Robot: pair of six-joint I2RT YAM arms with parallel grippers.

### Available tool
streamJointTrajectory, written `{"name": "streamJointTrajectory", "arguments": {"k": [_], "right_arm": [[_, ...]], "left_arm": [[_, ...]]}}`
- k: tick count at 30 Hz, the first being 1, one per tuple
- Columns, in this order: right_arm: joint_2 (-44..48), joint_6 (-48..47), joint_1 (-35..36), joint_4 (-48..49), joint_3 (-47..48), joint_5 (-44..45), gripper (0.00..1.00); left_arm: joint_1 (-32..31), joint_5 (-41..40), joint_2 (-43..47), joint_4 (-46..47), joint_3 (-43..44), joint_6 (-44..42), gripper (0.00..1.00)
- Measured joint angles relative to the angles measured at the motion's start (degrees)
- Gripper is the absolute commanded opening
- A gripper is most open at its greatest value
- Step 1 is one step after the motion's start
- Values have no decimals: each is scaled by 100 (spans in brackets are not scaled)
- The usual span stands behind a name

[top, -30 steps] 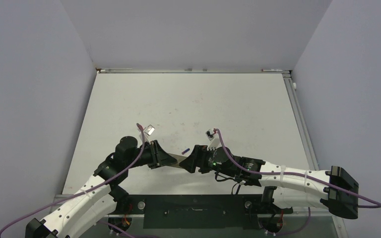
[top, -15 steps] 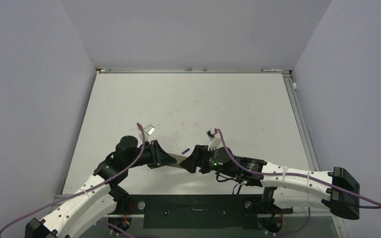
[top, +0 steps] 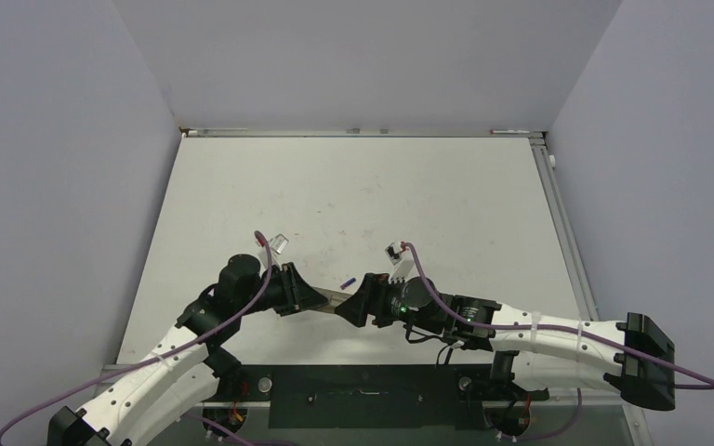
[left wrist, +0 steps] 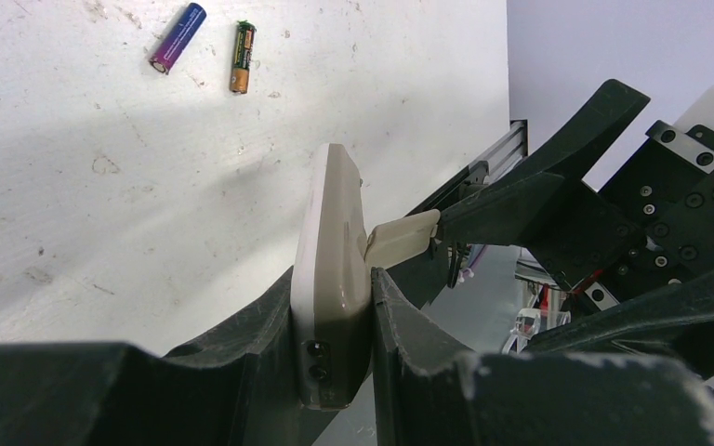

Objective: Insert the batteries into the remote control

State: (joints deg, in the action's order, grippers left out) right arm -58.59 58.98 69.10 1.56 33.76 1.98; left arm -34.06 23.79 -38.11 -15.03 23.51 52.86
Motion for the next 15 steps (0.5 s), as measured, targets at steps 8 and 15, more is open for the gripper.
{"name": "streamJointTrajectory", "arguments": {"k": [8, 15], "right_arm": [[0, 0, 0, -7, 0, 39, 70], [0, 0, 0, -22, 0, 175, 71]], "left_arm": [[2, 2, 0, 13, 0, 42, 0], [2, 13, -35, 118, 0, 74, 0]]}}
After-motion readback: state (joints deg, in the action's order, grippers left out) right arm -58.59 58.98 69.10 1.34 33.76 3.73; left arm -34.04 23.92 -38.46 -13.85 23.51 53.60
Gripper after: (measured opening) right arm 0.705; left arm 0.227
